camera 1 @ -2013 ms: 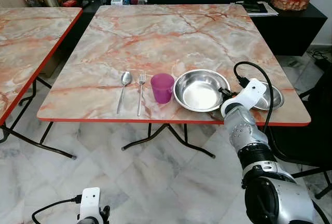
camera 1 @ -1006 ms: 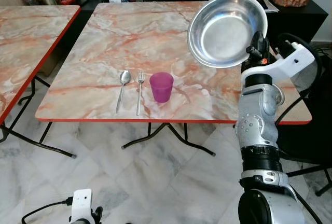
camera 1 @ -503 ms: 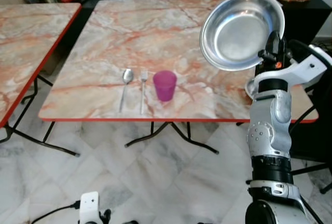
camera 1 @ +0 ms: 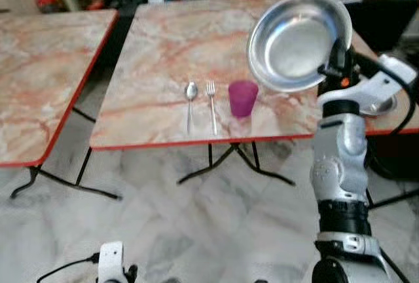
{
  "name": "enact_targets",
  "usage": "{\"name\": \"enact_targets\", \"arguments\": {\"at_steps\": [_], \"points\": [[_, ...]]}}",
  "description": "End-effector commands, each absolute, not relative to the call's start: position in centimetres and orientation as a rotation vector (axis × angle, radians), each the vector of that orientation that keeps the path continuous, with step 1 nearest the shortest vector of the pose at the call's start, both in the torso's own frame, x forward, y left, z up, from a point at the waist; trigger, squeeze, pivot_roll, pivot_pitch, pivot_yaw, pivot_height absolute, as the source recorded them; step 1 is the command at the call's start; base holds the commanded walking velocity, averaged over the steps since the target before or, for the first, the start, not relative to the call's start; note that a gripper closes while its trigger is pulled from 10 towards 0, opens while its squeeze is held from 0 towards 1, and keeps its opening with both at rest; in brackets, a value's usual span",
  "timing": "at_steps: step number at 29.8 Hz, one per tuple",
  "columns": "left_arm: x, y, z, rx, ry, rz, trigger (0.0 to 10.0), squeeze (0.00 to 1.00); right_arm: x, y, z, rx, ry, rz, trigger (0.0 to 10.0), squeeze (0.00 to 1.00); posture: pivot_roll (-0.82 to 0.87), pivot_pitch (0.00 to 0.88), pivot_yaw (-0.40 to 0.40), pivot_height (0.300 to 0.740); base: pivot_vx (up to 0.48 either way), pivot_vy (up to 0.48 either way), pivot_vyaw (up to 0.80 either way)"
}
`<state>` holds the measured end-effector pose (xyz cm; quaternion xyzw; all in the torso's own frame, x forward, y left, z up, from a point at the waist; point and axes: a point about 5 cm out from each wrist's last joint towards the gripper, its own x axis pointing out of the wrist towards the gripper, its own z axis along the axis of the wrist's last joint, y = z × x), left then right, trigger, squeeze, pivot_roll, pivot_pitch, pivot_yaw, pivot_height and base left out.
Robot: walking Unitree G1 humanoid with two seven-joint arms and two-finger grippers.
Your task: Setting the table
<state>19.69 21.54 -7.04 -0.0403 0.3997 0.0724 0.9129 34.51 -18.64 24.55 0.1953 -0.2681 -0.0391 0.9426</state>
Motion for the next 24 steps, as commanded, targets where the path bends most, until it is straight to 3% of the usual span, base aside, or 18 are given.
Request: {"name": "enact_targets", "arguments": {"at_steps": [1, 24], "points": [[18.4, 22.5, -7.5, -0.084, 0.862, 0.18, 10.0, 0.0, 34.5, -17.0, 25.7, 0.4, -0.576, -0.02, 10.0, 0.0, -0.07, 0.093, 0.031, 0.74, 0.0, 0.48, 0.0], [17.4, 22.8, -7.9, -0.08, 0.87, 0.187, 10.0, 0.0, 34.4, -15.2, 23.9, 0.425, -0.501, 0.013, 10.0, 0.0, -0.06, 0.067, 0.039, 0.74, 0.0, 0.48, 0.0]]}}
